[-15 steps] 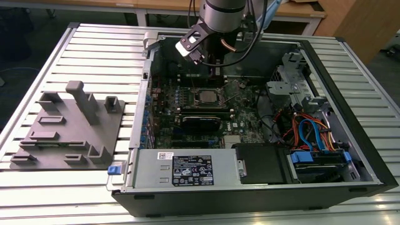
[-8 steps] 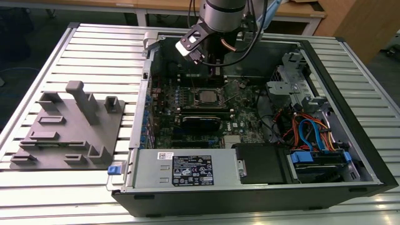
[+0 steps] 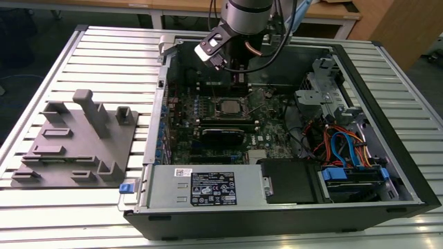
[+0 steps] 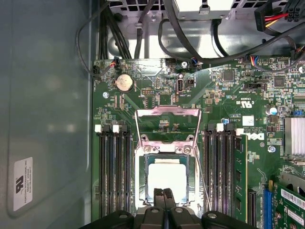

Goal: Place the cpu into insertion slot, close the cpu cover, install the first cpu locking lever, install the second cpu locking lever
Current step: 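Close the cpu cover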

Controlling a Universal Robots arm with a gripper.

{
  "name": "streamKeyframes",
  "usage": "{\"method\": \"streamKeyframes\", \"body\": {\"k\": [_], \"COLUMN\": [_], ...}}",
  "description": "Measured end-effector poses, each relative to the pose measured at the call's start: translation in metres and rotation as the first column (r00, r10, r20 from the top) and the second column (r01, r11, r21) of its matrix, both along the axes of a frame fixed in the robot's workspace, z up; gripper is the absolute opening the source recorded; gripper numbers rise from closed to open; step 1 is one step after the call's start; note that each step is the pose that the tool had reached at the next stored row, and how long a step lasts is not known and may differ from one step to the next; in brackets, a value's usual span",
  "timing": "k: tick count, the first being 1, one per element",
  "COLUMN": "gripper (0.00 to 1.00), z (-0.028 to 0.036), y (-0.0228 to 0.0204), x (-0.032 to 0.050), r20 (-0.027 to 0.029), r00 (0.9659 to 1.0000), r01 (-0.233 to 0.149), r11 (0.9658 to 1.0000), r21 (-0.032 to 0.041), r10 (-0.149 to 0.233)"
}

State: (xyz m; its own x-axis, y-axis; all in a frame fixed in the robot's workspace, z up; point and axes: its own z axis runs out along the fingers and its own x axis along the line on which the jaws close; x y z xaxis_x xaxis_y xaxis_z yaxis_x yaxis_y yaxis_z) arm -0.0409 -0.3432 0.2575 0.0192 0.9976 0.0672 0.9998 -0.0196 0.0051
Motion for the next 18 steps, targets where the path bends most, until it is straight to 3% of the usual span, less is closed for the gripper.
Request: {"method": "streamKeyframes", "body": {"k": [18], "gripper": [0.11], "z": [0.0022], "y": [0.0000], "x": [0.0008], "r20": [0.0000], "r00": [1.0000], "r01": [0.000], "r11": [1.0000], "r21": [-0.0001], "r10": [0.000]}}
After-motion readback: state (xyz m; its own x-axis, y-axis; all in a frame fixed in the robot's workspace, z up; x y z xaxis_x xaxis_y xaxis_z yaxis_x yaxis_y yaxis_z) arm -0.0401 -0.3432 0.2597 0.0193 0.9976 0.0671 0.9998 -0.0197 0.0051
